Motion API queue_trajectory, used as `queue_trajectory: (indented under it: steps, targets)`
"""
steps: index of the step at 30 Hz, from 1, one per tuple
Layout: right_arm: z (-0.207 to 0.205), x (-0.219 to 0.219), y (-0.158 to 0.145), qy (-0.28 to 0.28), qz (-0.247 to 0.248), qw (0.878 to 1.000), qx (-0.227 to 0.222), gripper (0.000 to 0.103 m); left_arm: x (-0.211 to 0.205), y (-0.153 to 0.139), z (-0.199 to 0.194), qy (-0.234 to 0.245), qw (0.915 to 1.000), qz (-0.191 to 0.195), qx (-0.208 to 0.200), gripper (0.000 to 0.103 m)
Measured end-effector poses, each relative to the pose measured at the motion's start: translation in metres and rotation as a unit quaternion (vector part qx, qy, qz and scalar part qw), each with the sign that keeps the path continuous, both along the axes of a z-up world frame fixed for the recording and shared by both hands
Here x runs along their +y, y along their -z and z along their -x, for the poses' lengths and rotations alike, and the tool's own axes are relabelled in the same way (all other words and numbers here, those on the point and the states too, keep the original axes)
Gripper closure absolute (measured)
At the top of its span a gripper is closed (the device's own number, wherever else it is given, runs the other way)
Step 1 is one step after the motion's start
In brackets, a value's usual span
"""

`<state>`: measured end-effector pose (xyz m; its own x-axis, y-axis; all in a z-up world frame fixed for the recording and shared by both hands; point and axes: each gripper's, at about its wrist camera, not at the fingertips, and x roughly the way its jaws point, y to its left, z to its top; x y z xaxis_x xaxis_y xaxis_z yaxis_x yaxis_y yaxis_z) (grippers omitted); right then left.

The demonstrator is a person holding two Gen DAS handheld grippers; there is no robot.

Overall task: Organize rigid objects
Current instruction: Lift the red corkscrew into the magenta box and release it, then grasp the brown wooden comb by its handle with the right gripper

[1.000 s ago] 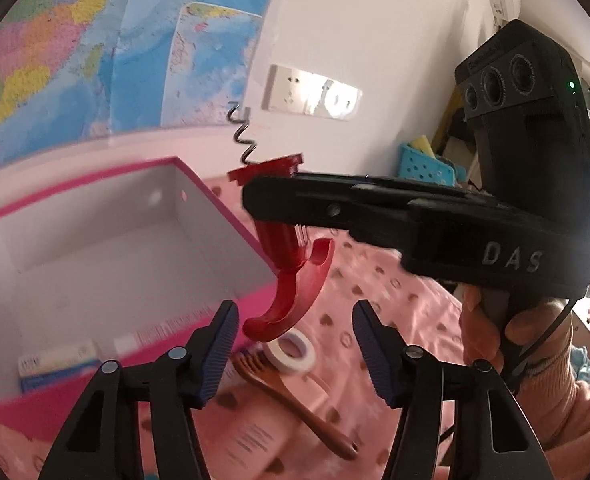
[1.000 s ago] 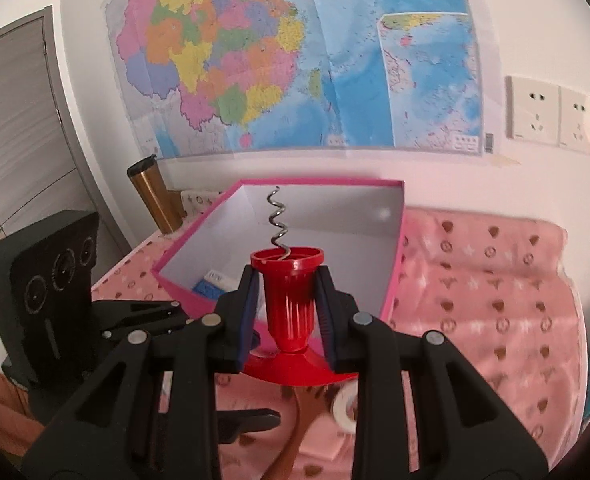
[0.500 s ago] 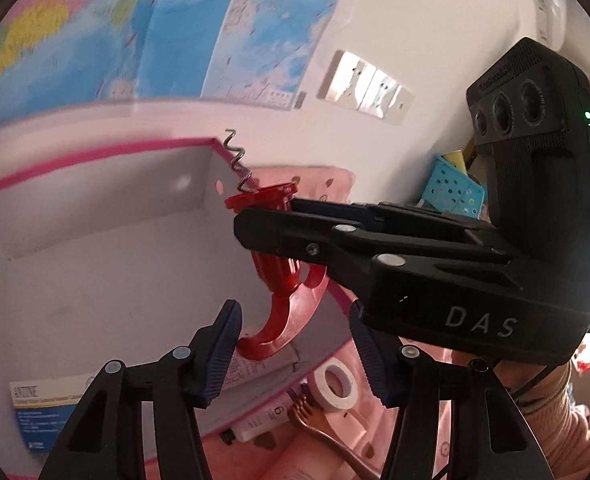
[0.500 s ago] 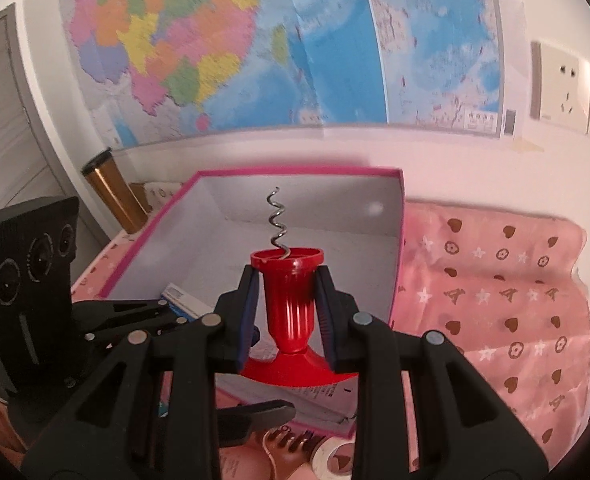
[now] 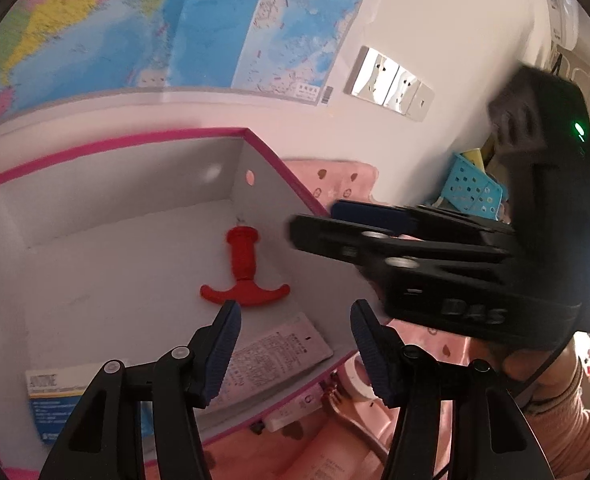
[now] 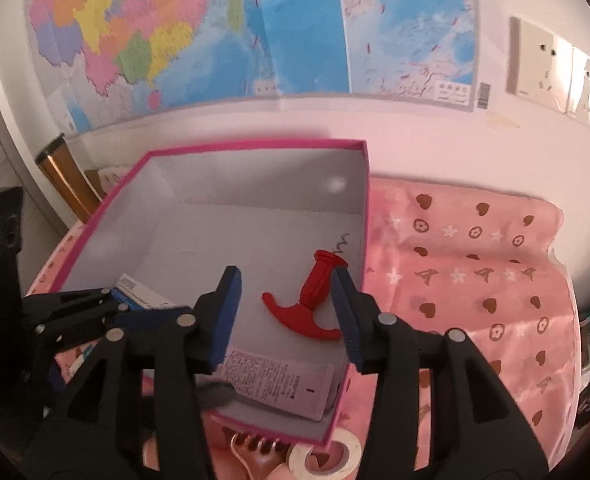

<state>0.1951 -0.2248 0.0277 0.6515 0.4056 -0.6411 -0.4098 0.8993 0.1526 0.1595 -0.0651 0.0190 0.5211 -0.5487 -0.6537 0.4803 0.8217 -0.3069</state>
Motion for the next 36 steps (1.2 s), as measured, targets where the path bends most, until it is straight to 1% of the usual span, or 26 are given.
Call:
queue_trajectory:
  steps: [4,5,9,12,16,20,25,30,32,36]
  targets:
    - [0.028,-0.013,-0.003,-0.015,-0.016,1.0,-0.014,0.054,0.01,-0.004,0.016,-0.007,0.9998,-0.004,-0.02,0.044]
    - [0.037,-0.02,-0.001,-0.021,-0.026,0.999,-0.014,0.054,0.013,-0.006,0.024,-0.009,0.9995,-0.006,-0.029,0.044]
    - [0.066,-0.036,0.006,-0.037,-0.047,0.998,-0.008,0.054,0.019,-0.009,0.042,-0.006,0.9991,0.003,-0.041,0.042]
    - [0.082,-0.045,0.016,-0.038,-0.05,0.998,0.0,0.054,0.02,-0.007,0.058,-0.003,0.999,0.003,-0.046,0.04]
    - [0.095,-0.05,0.04,-0.046,-0.055,0.997,0.035,0.054,0.016,0.001,0.072,0.005,0.9993,0.003,-0.037,0.04]
    - [0.103,-0.048,0.065,-0.052,-0.056,0.995,0.071,0.054,0.012,0.016,0.086,0.015,0.9997,0.015,-0.013,0.04]
    - [0.106,-0.041,0.087,-0.062,-0.061,0.991,0.104,0.054,0.005,0.032,0.1,0.023,0.9997,0.008,0.007,0.04]
    - [0.105,-0.038,0.099,-0.064,-0.069,0.988,0.12,0.055,0.002,0.044,0.111,0.034,0.999,0.006,0.026,0.04]
    - [0.104,-0.037,0.103,-0.066,-0.074,0.987,0.126,0.057,0.0,0.049,0.115,0.039,0.9987,0.002,0.033,0.04]
    - [0.102,-0.034,0.105,-0.062,-0.078,0.987,0.127,0.059,-0.001,0.054,0.119,0.042,0.9984,-0.003,0.038,0.04]
